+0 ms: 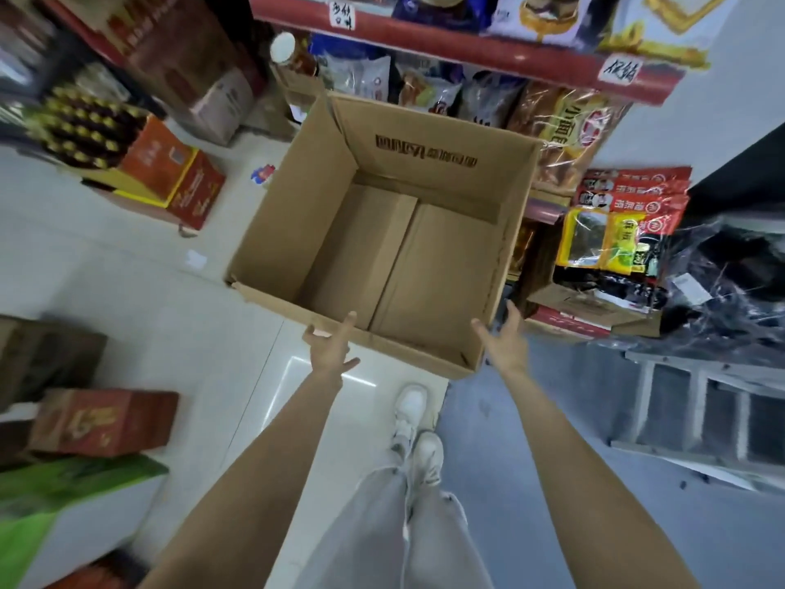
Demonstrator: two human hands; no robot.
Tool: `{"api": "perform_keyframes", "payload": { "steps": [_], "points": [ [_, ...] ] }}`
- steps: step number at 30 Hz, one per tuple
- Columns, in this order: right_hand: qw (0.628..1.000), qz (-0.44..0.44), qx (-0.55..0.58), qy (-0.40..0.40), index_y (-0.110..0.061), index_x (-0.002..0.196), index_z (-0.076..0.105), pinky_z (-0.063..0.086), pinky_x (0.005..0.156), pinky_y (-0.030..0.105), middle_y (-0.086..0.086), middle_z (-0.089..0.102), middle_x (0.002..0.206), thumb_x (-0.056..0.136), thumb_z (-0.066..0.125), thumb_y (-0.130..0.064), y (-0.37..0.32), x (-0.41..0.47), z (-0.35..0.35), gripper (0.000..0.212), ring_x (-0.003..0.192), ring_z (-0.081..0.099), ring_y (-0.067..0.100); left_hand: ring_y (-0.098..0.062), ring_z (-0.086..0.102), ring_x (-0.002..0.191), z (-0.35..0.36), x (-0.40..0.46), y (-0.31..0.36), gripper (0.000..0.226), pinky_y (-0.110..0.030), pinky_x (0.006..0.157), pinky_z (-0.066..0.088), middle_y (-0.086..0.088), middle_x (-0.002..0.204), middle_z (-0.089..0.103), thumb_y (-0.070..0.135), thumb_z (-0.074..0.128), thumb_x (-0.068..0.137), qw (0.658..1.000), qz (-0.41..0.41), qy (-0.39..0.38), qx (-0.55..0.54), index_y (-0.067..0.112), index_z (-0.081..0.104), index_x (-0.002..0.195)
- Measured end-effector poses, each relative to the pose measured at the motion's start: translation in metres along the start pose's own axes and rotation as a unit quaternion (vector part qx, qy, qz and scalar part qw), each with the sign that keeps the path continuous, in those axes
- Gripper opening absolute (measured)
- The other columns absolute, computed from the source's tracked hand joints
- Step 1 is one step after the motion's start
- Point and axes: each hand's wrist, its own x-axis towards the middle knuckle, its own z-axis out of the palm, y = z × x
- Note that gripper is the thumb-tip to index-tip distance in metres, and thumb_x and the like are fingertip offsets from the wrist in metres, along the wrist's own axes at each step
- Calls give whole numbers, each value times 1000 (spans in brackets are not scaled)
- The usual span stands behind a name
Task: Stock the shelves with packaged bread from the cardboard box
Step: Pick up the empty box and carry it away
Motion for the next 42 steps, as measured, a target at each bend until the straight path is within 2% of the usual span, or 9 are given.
{"api": "perform_keyframes", "payload": {
  "steps": [4,9,13,16,21,25,32,35,42],
  "points": [
    [997,-45,-59,-5,-25,152,1,46,75,38,14,56,128,98,45,-16,8,18,8,70,96,60,37,-30,53,118,16,18,-19,96,-29,61,58,-7,143,38,32,77,79,999,-8,-21,-49,39,8,145],
    [996,-76,-51,2,-32,151,4,51,81,47,14,60,122,94,46,-7,10,-2,17,75,91,61,36,-31,49,121,21,12,-32,108,-31,67,59,-8,147,32,33,82,72,997,-11,-25,-66,44,4,145],
    [995,-86,-39,-11,-41,149,5,52,80,50,16,64,112,91,47,-8,10,-45,36,79,86,63,35,-31,53,114,-2,-5,-41,112,-37,76,59,-9,145,32,10,75,77,999,1,0,-35,43,-5,148],
    [995,-89,-33,-41,-49,145,3,54,77,54,2,63,108,90,50,-12,10,-71,53,82,84,65,29,-32,58,108,-40,-17,-43,109,-36,71,59,-7,142,38,3,69,79,999,9,10,-52,45,-5,147],
    [989,-96,14,-110,-41,148,5,54,87,45,2,59,126,91,53,-13,-21,-113,90,80,95,65,23,-32,55,109,-107,-41,-30,98,-40,74,59,-8,139,39,0,62,82,994,47,76,-62,41,2,148],
    [976,-108,68,-175,-43,146,8,56,80,48,-13,64,88,87,58,-7,-63,-138,122,86,87,67,28,-34,58,107,-170,-47,-11,102,-36,64,59,-9,140,42,3,64,78,985,95,101,-106,47,3,146],
    [959,-166,51,-222,-46,140,13,59,70,35,6,45,127,87,65,-20,-136,-163,210,79,84,63,15,-33,64,101,-267,-27,26,97,-28,58,56,-19,127,56,-6,57,77,963,155,114,-189,46,12,145],
    [961,-167,55,-212,-43,138,18,59,74,41,8,38,139,88,65,-25,-166,-163,259,71,99,61,28,-30,66,98,-314,-2,39,104,-27,60,57,-18,128,56,-5,58,79,959,163,116,-200,49,1,146],
    [962,-149,88,-210,-35,146,10,57,71,34,1,37,116,89,56,-2,-236,-178,380,80,80,56,9,-28,57,113,-429,64,113,106,-32,68,59,-8,152,28,0,65,82,966,188,93,-152,47,-4,147]
  ]
}}
